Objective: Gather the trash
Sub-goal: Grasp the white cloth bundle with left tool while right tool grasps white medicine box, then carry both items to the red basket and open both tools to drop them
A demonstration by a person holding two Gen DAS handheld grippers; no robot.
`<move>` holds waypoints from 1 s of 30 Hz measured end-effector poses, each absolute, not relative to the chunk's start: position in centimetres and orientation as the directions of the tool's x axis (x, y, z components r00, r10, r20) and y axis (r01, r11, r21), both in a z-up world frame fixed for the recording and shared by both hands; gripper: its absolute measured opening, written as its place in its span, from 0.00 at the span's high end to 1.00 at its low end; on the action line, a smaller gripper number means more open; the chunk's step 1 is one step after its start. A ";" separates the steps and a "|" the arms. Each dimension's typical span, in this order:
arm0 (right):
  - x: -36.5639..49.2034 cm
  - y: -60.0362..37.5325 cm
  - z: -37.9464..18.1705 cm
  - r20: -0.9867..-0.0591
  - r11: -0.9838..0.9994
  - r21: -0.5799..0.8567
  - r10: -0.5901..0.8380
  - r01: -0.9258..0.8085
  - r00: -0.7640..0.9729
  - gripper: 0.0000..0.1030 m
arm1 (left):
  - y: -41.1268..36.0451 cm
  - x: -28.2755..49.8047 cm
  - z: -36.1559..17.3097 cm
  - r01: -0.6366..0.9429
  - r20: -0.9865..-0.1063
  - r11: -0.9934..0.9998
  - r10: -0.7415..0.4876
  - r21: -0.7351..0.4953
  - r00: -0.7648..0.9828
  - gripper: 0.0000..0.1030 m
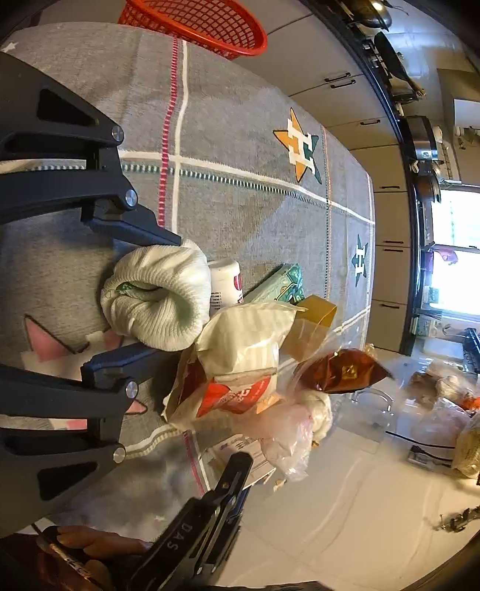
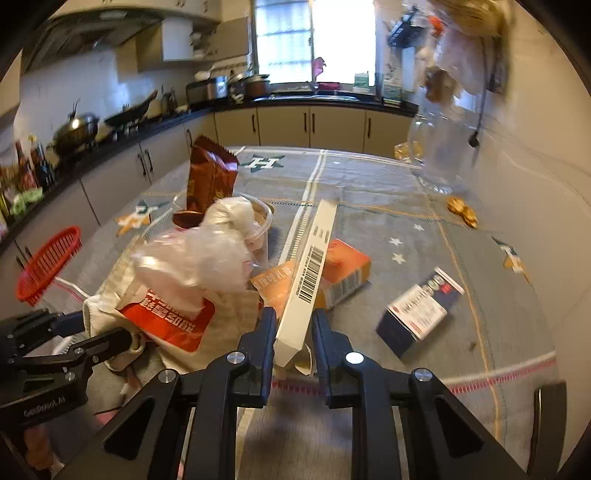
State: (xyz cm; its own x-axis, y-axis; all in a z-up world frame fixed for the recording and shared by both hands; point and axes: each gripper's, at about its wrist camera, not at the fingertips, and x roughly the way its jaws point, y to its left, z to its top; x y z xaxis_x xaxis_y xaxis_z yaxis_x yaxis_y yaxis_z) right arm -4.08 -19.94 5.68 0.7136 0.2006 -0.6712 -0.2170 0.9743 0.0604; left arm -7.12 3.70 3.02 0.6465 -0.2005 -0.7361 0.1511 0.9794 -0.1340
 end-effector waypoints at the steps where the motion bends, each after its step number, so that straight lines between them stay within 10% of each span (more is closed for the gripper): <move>1: -4.6 -20.4 5.9 -0.666 0.975 0.074 0.205 -0.210 0.718 0.80 | 3.8 -7.4 3.2 0.151 -0.732 0.979 -0.201 -0.135 0.651 0.54; 30: -10.9 -20.3 11.6 -0.514 0.920 0.206 0.391 -0.333 0.764 0.81 | 8.1 -10.1 7.5 0.068 -0.649 0.991 -0.127 -0.116 0.750 0.54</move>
